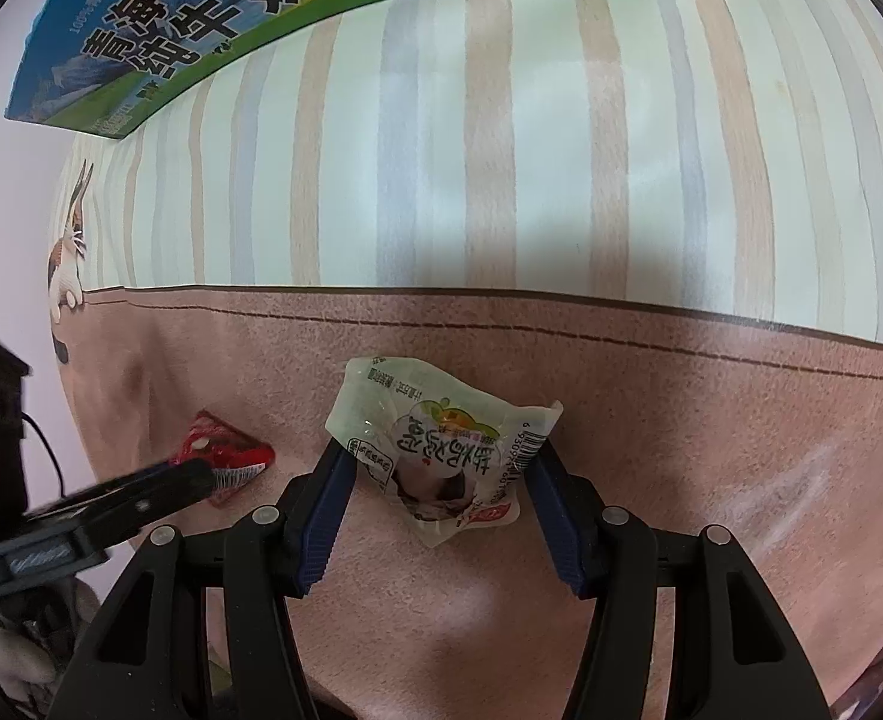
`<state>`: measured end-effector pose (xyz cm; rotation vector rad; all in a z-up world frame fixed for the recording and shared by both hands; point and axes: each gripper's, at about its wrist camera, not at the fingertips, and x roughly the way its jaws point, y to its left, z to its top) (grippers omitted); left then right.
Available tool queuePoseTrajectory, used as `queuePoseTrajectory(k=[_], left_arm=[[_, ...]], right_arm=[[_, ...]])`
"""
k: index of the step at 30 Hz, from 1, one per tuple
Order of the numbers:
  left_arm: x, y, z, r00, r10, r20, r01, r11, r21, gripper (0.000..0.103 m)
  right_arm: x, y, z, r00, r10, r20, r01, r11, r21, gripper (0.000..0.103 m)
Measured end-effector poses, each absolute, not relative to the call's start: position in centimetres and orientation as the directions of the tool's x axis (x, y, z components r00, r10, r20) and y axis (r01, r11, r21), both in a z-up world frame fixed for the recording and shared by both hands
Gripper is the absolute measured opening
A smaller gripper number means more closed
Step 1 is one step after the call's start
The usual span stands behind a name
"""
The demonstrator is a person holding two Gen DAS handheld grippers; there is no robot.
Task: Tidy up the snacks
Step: 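Grasp the red wrapper with the left tool while the right tool grasps the small white packet, then lift the red wrapper with the left tool while the right tool lifts the white packet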
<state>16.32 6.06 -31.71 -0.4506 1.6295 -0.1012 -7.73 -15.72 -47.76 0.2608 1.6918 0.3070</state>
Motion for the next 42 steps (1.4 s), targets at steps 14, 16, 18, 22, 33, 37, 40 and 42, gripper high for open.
queuePoseTrajectory(k=[14, 16, 18, 22, 33, 37, 40, 42], left_arm=[[17.8, 0.2, -33.3, -0.128, -0.124, -0.984, 0.111, 0.984, -0.138, 0.059], [18.5, 0.6, -33.5, -0.124, -0.113, -0.986, 0.098, 0.987, -0.126, 0.053], [18.5, 0.6, -33.9, -0.118, -0.109, -0.987, 0.085, 0.989, -0.119, 0.052], [18.7, 1.4, -33.9, -0.099, -0.097, -0.990, 0.043, 0.994, -0.102, 0.049], [19.5, 4.3, -29.9, -0.029, -0.179, -0.983, -0.056, 0.983, -0.177, 0.047], [20.7, 4.3, -26.6, 0.028, -0.205, -0.978, -0.050, 0.977, -0.207, 0.047], [21.8, 4.2, -24.6, 0.060, -0.219, -0.974, -0.019, 0.975, -0.220, 0.047], [22.4, 4.0, -24.2, 0.078, -0.204, -0.976, 0.003, 0.979, -0.205, 0.047]], right_arm=[[-7.9, -15.6, -47.9, -0.147, 0.343, -0.928, -0.018, 0.937, 0.349, 0.061], [-8.0, -15.4, -47.8, -0.146, 0.340, -0.929, -0.020, 0.938, 0.347, 0.061], [-8.1, -15.3, -47.8, -0.146, 0.337, -0.930, -0.025, 0.939, 0.344, 0.061], [-8.2, -15.0, -47.8, -0.143, 0.332, -0.932, -0.037, 0.940, 0.340, 0.061], [-8.7, -14.6, -46.0, -0.098, 0.347, -0.933, -0.061, 0.934, 0.353, 0.054], [-8.3, -14.5, -43.8, -0.069, 0.381, -0.922, -0.073, 0.920, 0.386, 0.041], [-7.9, -13.9, -42.5, -0.038, 0.383, -0.923, -0.112, 0.916, 0.385, 0.040], [-7.5, -13.4, -42.6, -0.042, 0.375, -0.926, -0.127, 0.917, 0.377, 0.040]])
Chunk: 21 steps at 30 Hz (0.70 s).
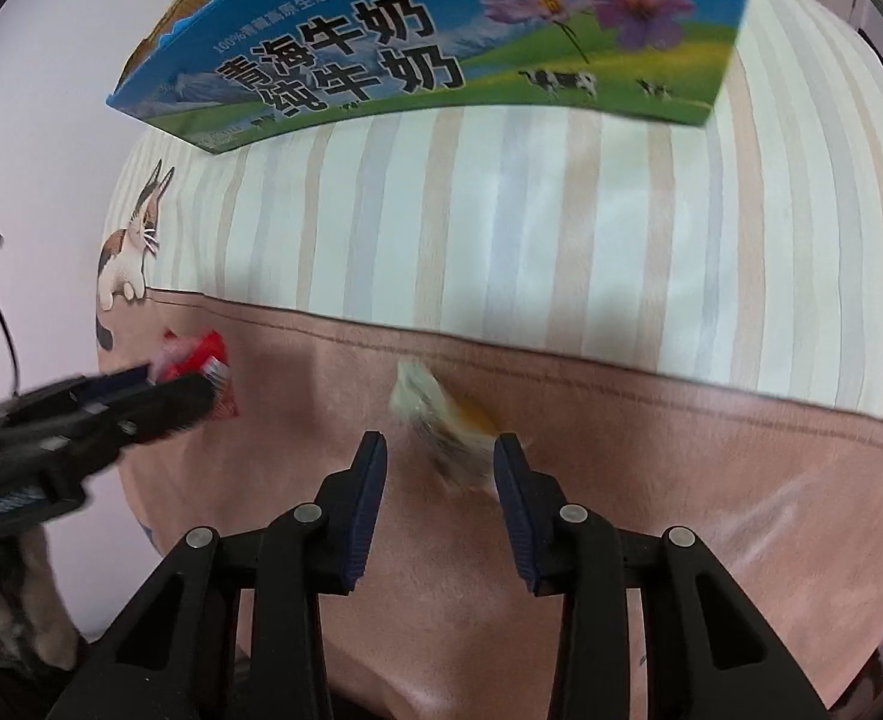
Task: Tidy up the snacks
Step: 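Lift the red wrapper with the left tool while the right tool lifts the white packet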
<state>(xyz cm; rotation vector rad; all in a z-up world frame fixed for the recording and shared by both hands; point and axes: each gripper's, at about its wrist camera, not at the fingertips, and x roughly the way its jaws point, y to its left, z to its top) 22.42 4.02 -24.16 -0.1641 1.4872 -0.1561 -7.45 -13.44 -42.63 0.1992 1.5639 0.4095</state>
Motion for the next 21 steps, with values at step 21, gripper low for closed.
queuePoseTrajectory(k=[21], left_arm=[[22.5, 4.6, -30.0, -0.050, -0.250, -0.967, -0.001, 0.968, -0.251, 0.047]], right_arm=[[-9.2, -10.9, -47.2, -0.047, 0.250, -0.967, -0.123, 0.959, 0.254, 0.045]])
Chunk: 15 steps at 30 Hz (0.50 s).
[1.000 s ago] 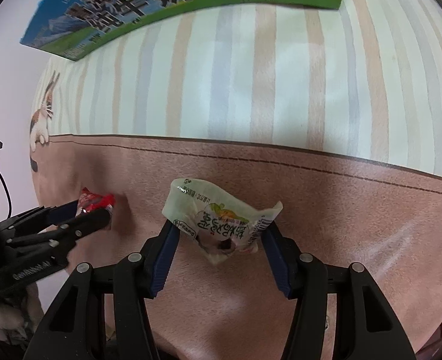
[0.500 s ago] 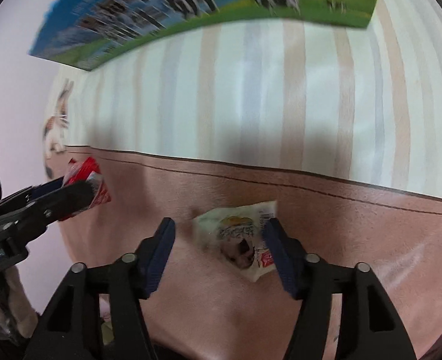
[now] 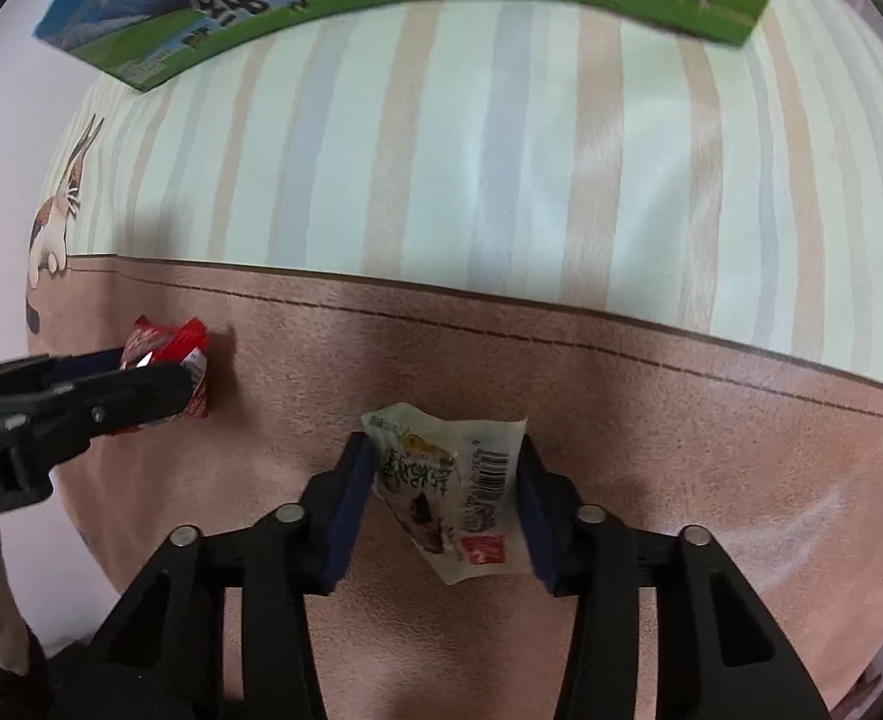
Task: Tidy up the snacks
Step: 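Lift the red wrapper with the left tool while the right tool lifts the white packet, then carry both held packets over the cardboard box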
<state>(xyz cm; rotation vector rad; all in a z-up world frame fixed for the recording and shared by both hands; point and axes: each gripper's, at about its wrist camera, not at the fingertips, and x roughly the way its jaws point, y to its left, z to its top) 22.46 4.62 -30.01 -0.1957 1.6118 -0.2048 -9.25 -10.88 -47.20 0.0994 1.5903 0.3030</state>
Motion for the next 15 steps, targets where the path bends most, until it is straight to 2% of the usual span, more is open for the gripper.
queuePoseTrajectory(k=[8, 11, 12, 15], left_arm=[[23.6, 5.3, -24.9, 0.019, -0.289, -0.957, 0.074, 0.955, -0.287, 0.047], [24.5, 5.6, -22.4, 0.054, -0.309, -0.949, 0.100, 0.948, -0.303, 0.047], [24.9, 5.6, -21.4, 0.066, -0.321, -0.945, 0.108, 0.944, -0.313, 0.047], [26.3, 6.0, -17.9, 0.117, -0.354, -0.928, 0.136, 0.931, -0.338, 0.047]], right_arm=[[-9.7, -11.3, -42.9, 0.046, 0.335, -0.941, -0.061, 0.941, 0.332, 0.037], [-8.8, -11.9, -40.0, 0.090, 0.374, -0.923, -0.036, 0.927, 0.372, 0.028], [-8.5, -12.0, -39.1, 0.105, 0.390, -0.915, -0.033, 0.921, 0.388, 0.018], [-7.0, -12.4, -35.4, 0.178, 0.425, -0.888, -0.040, 0.904, 0.425, 0.017]])
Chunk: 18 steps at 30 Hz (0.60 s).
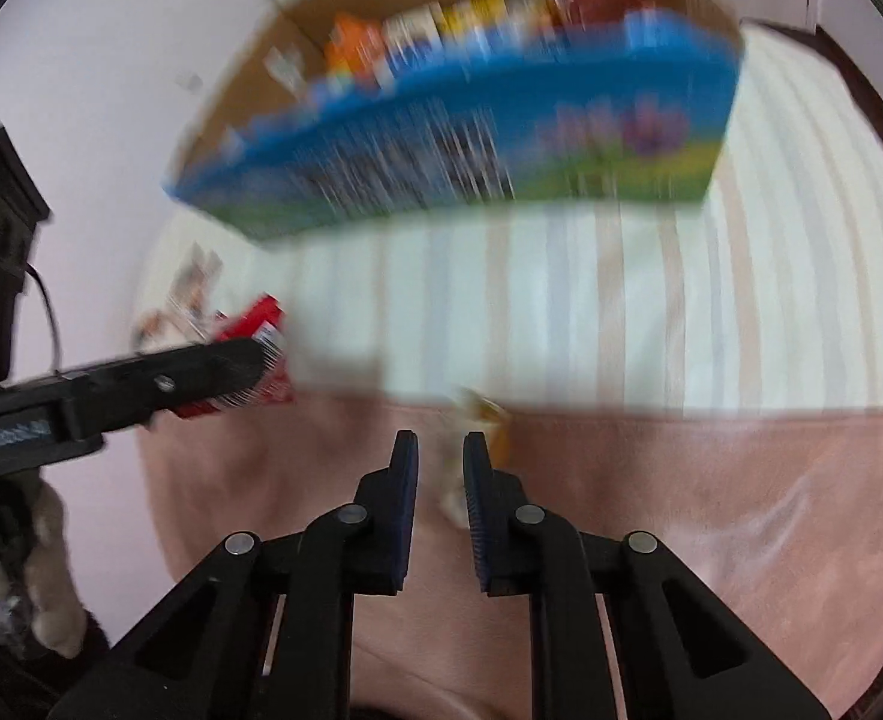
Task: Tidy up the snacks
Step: 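Carry both held packets over the cardboard box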
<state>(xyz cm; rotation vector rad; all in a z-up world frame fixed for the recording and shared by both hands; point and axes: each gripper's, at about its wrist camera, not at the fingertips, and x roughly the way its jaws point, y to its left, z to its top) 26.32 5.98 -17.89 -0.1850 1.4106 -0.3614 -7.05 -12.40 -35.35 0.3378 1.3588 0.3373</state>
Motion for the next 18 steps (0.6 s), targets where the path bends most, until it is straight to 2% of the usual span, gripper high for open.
queuePoseTrajectory(k=[3, 5, 6, 7, 9, 13, 18], left_arm=[[27.5, 6.0, -15.3, 0.167, -0.359, -0.918, 0.170, 0.928, -0.332, 0.047], [28.0, 5.9, -14.7, 0.196, -0.342, -0.919, 0.186, 0.933, -0.308, 0.047], [28.1, 5.5, -15.0, 0.205, -0.324, -0.923, 0.185, 0.939, -0.289, 0.047], [28.2, 5.5, -15.3, 0.201, -0.323, -0.925, 0.180, 0.940, -0.290, 0.047], [28.0, 5.4, -16.9, 0.178, -0.320, -0.931, 0.157, 0.943, -0.294, 0.047], [27.1, 5.1, -20.8, 0.103, -0.298, -0.949, 0.133, 0.950, -0.283, 0.047], [25.8, 4.7, -26.3, -0.007, -0.274, -0.962, 0.103, 0.956, -0.273, 0.047]], right_arm=[[-5.5, -13.1, -31.9, 0.249, 0.442, -0.862, -0.069, 0.896, 0.439, 0.017], [-4.3, -13.0, -31.4, 0.222, 0.461, -0.859, -0.076, 0.887, 0.456, 0.018], [-3.7, -12.9, -32.0, 0.216, 0.472, -0.855, -0.052, 0.880, 0.472, 0.028], [-3.4, -13.0, -33.1, 0.185, 0.461, -0.868, -0.037, 0.886, 0.463, 0.048], [-3.7, -13.4, -36.1, 0.118, 0.417, -0.901, 0.024, 0.906, 0.422, 0.061], [-4.9, -14.3, -42.2, -0.007, 0.380, -0.925, 0.121, 0.919, 0.376, 0.061], [-6.0, -13.9, -46.5, -0.089, 0.320, -0.943, 0.173, 0.938, 0.302, 0.061]])
